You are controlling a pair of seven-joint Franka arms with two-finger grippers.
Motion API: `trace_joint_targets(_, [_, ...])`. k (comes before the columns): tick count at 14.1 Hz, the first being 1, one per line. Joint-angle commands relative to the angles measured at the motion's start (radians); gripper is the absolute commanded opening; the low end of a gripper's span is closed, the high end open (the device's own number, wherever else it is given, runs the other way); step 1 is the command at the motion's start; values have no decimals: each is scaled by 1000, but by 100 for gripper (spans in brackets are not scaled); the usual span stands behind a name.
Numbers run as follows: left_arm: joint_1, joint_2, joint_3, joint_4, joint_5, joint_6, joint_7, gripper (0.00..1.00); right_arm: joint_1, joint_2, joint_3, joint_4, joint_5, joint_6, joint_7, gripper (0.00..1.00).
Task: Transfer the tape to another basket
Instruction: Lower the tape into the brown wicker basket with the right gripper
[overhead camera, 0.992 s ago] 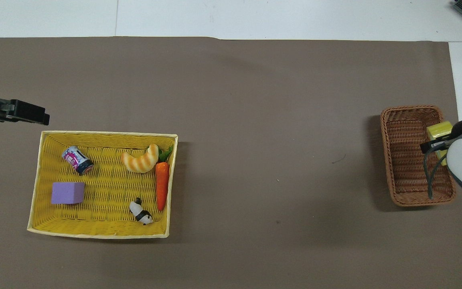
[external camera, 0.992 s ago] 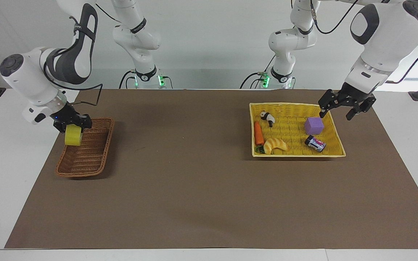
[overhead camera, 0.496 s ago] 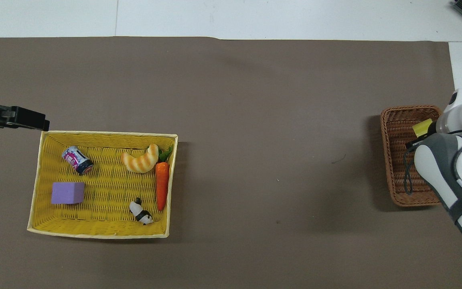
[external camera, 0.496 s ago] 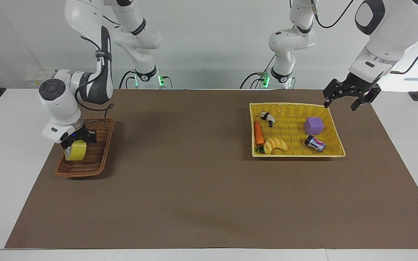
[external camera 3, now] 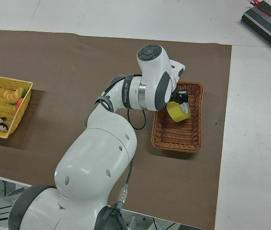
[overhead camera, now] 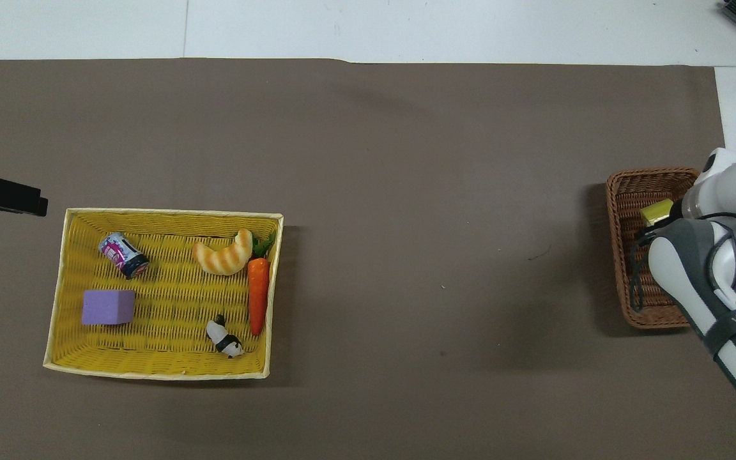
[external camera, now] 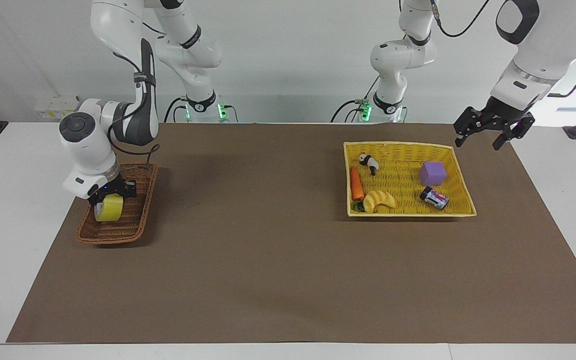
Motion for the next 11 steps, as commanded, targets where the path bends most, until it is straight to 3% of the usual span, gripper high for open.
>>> trace_joint_targets(1, [8, -24, -6, -5, 21, -27, 13, 100, -2, -26, 7, -24, 34, 11, 20, 100])
trace_joint_targets(6, [9, -27, -4, -9, 21, -30, 11, 100, 4, -52, 8, 16, 198, -50, 22, 100])
trace_joint_targets(11, [9, -27, -4, -11, 21, -29, 11, 100, 47, -81, 8, 100, 212, -98, 181, 100])
